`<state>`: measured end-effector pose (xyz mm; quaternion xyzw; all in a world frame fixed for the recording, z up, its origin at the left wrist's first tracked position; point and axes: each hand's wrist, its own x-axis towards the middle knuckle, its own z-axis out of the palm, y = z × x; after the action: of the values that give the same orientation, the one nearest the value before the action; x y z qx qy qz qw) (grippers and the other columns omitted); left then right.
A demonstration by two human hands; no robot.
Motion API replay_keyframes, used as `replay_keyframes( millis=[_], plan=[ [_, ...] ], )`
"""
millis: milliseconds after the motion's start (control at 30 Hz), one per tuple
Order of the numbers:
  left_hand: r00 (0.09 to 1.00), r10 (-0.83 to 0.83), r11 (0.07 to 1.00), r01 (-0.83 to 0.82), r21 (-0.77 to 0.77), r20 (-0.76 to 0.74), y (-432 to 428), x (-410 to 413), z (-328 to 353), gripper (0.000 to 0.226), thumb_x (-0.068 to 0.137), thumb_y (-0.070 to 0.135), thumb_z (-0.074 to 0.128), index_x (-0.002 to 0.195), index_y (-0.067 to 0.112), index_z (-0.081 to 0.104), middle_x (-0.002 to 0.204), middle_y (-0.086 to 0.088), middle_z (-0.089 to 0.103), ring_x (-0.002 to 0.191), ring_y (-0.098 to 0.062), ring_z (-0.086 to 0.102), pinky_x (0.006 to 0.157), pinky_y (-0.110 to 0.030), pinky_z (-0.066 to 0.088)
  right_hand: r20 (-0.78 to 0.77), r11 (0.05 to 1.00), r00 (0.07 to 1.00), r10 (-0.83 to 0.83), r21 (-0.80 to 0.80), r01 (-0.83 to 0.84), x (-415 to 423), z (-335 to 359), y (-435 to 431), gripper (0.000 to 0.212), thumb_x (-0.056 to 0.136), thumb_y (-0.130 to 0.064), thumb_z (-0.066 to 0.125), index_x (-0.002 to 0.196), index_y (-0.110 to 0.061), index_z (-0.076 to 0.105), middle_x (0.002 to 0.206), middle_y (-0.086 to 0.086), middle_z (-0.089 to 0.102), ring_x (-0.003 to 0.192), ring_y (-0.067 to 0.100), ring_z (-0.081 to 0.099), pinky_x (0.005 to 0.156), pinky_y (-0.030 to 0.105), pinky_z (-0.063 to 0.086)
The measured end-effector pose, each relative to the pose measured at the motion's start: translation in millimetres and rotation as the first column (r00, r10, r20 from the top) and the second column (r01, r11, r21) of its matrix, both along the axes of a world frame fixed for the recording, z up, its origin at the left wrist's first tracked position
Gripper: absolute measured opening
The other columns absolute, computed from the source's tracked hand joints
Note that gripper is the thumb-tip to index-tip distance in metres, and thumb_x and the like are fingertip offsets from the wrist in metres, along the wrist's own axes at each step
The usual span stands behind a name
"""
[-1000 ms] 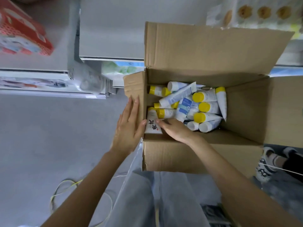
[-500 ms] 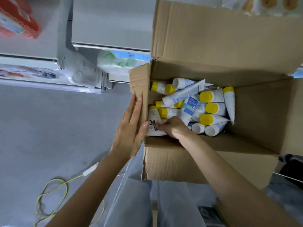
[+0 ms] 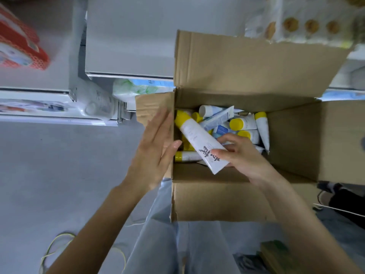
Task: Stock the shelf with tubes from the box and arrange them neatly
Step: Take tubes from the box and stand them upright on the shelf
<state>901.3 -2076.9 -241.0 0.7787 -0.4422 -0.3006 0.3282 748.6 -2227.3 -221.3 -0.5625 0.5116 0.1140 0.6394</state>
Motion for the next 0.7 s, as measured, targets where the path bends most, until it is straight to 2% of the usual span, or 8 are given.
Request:
replay_keyframes(
  millis=[133,200,267,400,500,533,600,700],
  plan=[
    [0.944,-0.309,0.951,0.309,0.021,0.118,-18,16,16,0.067,0.095,0.056,0.024,0.141,0.009,0.038,0.149,-0.010,0.034,0.141,-0.017,0.018,0.117,-0.026,0.004,0.115,0.985,0.985,0.130,-0.126,-0.115,-9,32,-16,0.020,0.082,-0.005,0.067,0.088,-0.025,0.067,0.082,-0.001,0.072,0.074,0.006,0.064,0.062,0.014,0.046],
    [0.913,-0.388,0.922,0.384,0.055,0.127,-24,25,21,0.071,0.092,0.061,0.025,0.138,0.011,0.045,0.141,-0.010,0.047,0.135,-0.021,0.033,0.114,-0.025,0.011,0.185,0.983,0.973,0.136,-0.147,-0.110,-9,46,-19,0.027,0.081,-0.003,0.068,0.089,-0.029,0.070,0.088,-0.008,0.073,0.079,0.001,0.065,0.070,0.011,0.048],
    [0.901,-0.413,0.910,0.403,0.092,0.136,-27,30,28,0.073,0.086,0.069,0.029,0.130,0.016,0.055,0.124,-0.004,0.061,0.117,-0.016,0.050,0.101,-0.023,0.027,0.273,0.995,0.961,0.048,-0.098,-0.022,-3,54,-17,0.029,0.078,0.001,0.068,0.089,-0.026,0.071,0.089,-0.010,0.074,0.083,0.003,0.067,0.074,0.014,0.052],
    [0.974,-0.172,0.970,0.193,0.147,-0.147,-26,37,36,0.035,0.074,0.065,0.049,0.097,0.044,0.063,0.091,0.022,0.065,0.088,0.001,0.055,0.074,-0.021,0.043,0.294,0.979,0.934,-0.202,0.039,0.200,14,36,-3,0.014,0.083,-0.003,0.063,0.089,-0.013,0.070,0.084,-0.001,0.074,0.082,0.013,0.068,0.076,0.030,0.055],
    [0.987,-0.022,0.986,0.047,0.158,-0.156,-18,45,29,0.012,0.075,0.055,0.052,0.080,0.046,0.056,0.076,0.024,0.061,0.077,0.006,0.055,0.061,-0.010,0.039,0.075,0.762,0.778,-0.624,0.280,0.584,21,5,-1,0.019,0.093,-0.024,0.055,0.092,-0.008,0.065,0.095,0.012,0.073,0.088,0.022,0.070,0.080,0.035,0.057],
    [0.983,0.056,0.986,-0.026,0.165,-0.177,-14,48,27,0.011,0.075,0.053,0.052,0.079,0.043,0.056,0.073,0.022,0.061,0.074,0.007,0.055,0.060,-0.008,0.039,-0.012,0.712,0.741,-0.671,0.268,0.649,22,-7,0,0.023,0.094,-0.026,0.054,0.093,-0.005,0.063,0.099,0.015,0.072,0.089,0.023,0.070,0.078,0.033,0.058],
    [0.931,0.237,0.965,-0.193,0.177,-0.278,-8,50,22,0.016,0.076,0.050,0.054,0.078,0.035,0.059,0.068,0.018,0.063,0.066,0.003,0.058,0.054,-0.007,0.040,-0.142,0.729,0.757,-0.637,0.209,0.652,25,-33,6,0.022,0.094,-0.022,0.056,0.096,0.000,0.060,0.108,0.023,0.066,0.094,0.028,0.068,0.079,0.032,0.057],
    [0.777,0.442,0.897,-0.383,0.221,-0.448,-2,48,14,0.013,0.090,0.033,0.059,0.085,0.022,0.062,0.066,0.009,0.068,0.058,-0.008,0.063,0.049,-0.018,0.049,-0.227,0.734,0.762,-0.607,0.208,0.646,39,-57,20,0.031,0.092,-0.015,0.059,0.111,0.010,0.055,0.122,0.034,0.055,0.116,0.041,0.055,0.101,0.044,0.045]
  ],
)
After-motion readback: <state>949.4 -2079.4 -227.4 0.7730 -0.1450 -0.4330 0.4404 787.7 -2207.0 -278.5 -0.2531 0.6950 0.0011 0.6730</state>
